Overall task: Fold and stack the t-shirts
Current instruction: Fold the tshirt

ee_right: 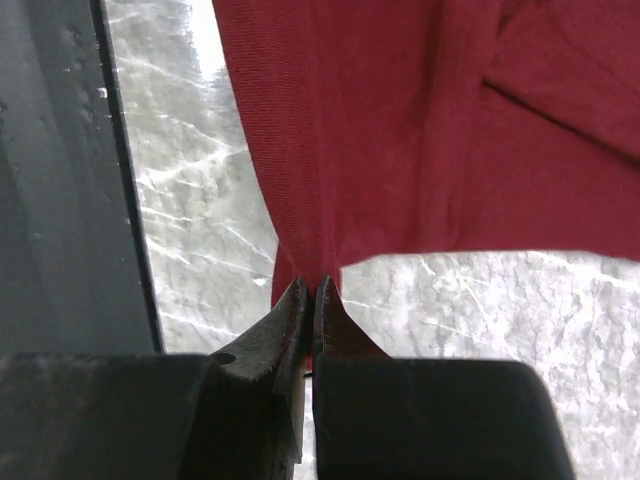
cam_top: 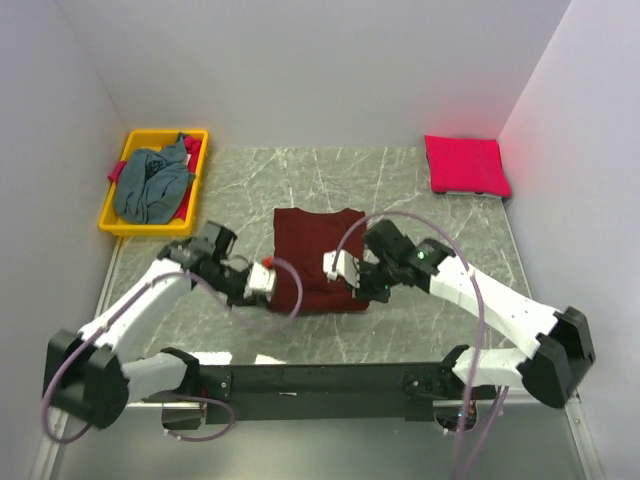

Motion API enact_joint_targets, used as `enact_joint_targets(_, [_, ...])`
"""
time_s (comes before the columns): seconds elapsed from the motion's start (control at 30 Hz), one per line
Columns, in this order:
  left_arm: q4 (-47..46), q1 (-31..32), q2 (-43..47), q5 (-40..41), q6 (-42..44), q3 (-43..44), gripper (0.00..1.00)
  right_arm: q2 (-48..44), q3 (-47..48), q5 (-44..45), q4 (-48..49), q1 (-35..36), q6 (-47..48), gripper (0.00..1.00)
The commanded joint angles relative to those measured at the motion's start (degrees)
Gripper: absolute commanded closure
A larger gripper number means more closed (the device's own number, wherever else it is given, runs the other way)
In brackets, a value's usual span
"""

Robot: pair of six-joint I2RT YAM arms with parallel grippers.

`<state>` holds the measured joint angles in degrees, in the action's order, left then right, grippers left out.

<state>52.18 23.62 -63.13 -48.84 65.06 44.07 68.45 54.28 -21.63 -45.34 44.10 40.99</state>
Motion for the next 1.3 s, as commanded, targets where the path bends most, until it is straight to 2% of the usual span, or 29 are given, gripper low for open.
enact_joint_targets(0.0, [2.8, -6.3, -6.4, -3.6, 0.3, 9.6, 1.00, 5.2, 8.3, -1.2, -3.3, -5.6, 4.5, 1.00])
enact_joint_targets(0.13, [2.4, -10.8, -23.3, -6.3, 0.4, 26.6, 0.99, 15.8, 18.7, -3.4, -5.3, -13.1, 10.6, 1.00])
enact_joint_targets(0.2, [-1.3, -11.8, -28.2, -6.4, -5.2, 31.0, 0.99, 22.9, 24.6, -3.2, -5.2, -15.8, 13.1, 1.00])
enact_joint_targets(0.3, [-7.0, -12.0, -39.2, -4.5, -8.3, 37.8, 0.99, 33.5, 32.4, -2.3, -6.0, -17.8, 14.7, 1.00])
enact_joint_targets(0.33, [-11.6, -12.1, -41.2, -3.9, -10.5, 40.4, 0.99, 35.8, 33.9, -2.2, -5.6, -18.3, 14.7, 1.00])
enact_joint_targets(0.47, [-20.2, -12.0, -48.5, -0.3, -20.4, 43.4, 0.97, 46.5, 38.4, -0.3, -2.1, -19.2, 12.8, 1.00])
enact_joint_targets(0.6, [-23.4, -11.1, -52.0, 4.5, -25.4, 41.5, 0.96, 50.4, 37.7, 0.4, 0.9, -19.6, 11.0, 1.00])
enact_joint_targets(0.7, [-21.4, -9.3, -51.9, 9.2, -27.2, 39.2, 0.96, 51.0, 36.0, 1.1, 2.8, -19.4, 9.8, 1.00])
enact_joint_targets(0.77, [-19.2, -8.4, -51.0, 9.1, -26.8, 36.8, 0.96, 50.6, 34.5, 1.1, 2.5, -18.4, 9.4, 1.00])
enact_joint_targets(1.03, [-19.0, -7.9, -33.2, 5.3, -27.6, 14.3, 0.95, 39.6, 17.5, 0.2, 7.1, -11.2, 6.4, 0.98])
enact_joint_targets(1.17, [-19.5, -6.5, -24.3, 4.2, -29.5, 6.2, 0.93, 32.6, 10.2, -3.2, 7.4, -9.6, 3.1, 0.95])
enact_joint_targets(1.2, [-19.5, -6.3, -23.4, 4.0, -29.6, 4.2, 0.92, 31.5, 9.5, -3.9, 7.1, -9.5, 2.6, 0.89])
enact_joint_targets(1.27, [-19.2, -6.0, -21.8, 4.3, -29.5, 3.5, 0.84, 28.9, 8.7, -4.6, 5.7, -9.6, 1.4, 0.79])
